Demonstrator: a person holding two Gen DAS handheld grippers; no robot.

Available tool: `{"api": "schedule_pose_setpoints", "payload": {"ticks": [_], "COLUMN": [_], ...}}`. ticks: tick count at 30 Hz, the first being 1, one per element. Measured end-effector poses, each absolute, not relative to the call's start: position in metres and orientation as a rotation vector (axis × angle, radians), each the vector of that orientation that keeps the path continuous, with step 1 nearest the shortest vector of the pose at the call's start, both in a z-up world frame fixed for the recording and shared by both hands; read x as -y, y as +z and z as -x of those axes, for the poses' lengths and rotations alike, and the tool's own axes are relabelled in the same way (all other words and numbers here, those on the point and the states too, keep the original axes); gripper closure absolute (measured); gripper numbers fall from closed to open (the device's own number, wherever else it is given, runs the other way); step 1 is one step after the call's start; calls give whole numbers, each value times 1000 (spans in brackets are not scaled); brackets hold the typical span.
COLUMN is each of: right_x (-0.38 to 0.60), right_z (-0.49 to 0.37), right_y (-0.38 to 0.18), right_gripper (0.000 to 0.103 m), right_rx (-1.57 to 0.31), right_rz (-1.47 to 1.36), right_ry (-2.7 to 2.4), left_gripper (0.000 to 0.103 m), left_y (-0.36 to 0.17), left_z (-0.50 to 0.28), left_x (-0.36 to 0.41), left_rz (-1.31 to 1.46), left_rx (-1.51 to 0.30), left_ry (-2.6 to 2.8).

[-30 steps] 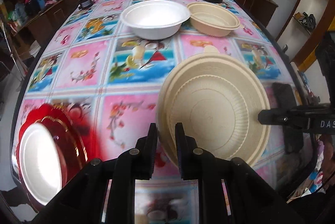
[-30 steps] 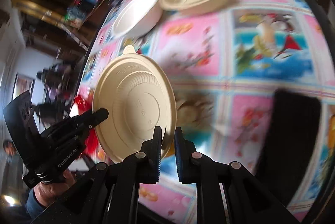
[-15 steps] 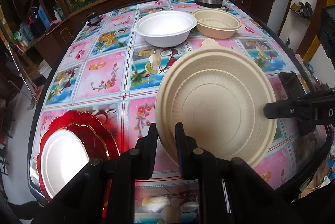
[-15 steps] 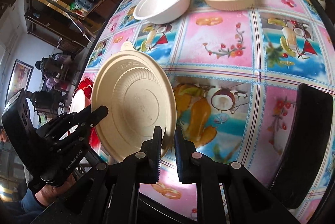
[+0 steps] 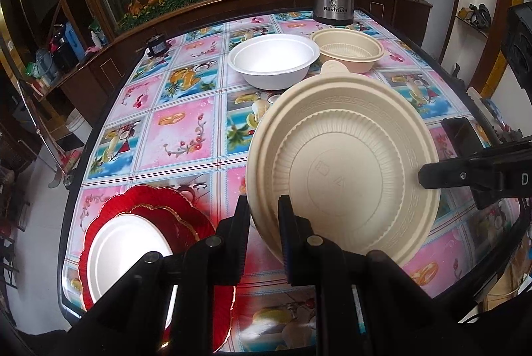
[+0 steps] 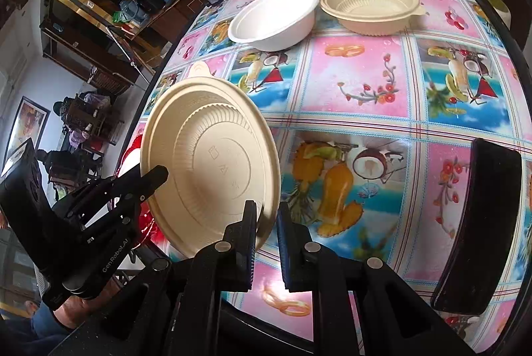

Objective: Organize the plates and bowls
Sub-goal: 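Lift and carry the beige bowl to the plate stack with the left gripper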

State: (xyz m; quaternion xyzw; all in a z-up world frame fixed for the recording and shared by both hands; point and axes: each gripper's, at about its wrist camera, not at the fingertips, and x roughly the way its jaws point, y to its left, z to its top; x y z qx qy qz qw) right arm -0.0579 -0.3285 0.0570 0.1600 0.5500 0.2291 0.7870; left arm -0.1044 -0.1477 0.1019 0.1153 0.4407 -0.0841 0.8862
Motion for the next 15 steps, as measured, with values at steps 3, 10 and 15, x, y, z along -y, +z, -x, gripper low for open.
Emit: {"api": "schedule_pose_setpoints", "payload": {"ticks": [3, 10, 15], "right_x": [322, 302, 285], "right_z": [59, 58, 57], "right_y": [60, 65, 68], "right_gripper": [90, 90, 90], "right_rx": [-1180, -1165, -1160], "right_rz": [-334, -308, -286], "right_ry": [504, 539, 575], "left_gripper": [88, 88, 88], "left_y": [105, 111, 115], "left_z": [108, 115, 122], "left_x": [140, 121, 103], "left_rz": [-235, -223, -209], "left_rx": [-910, -897, -891], "left_ry": [-159, -112, -70]}}
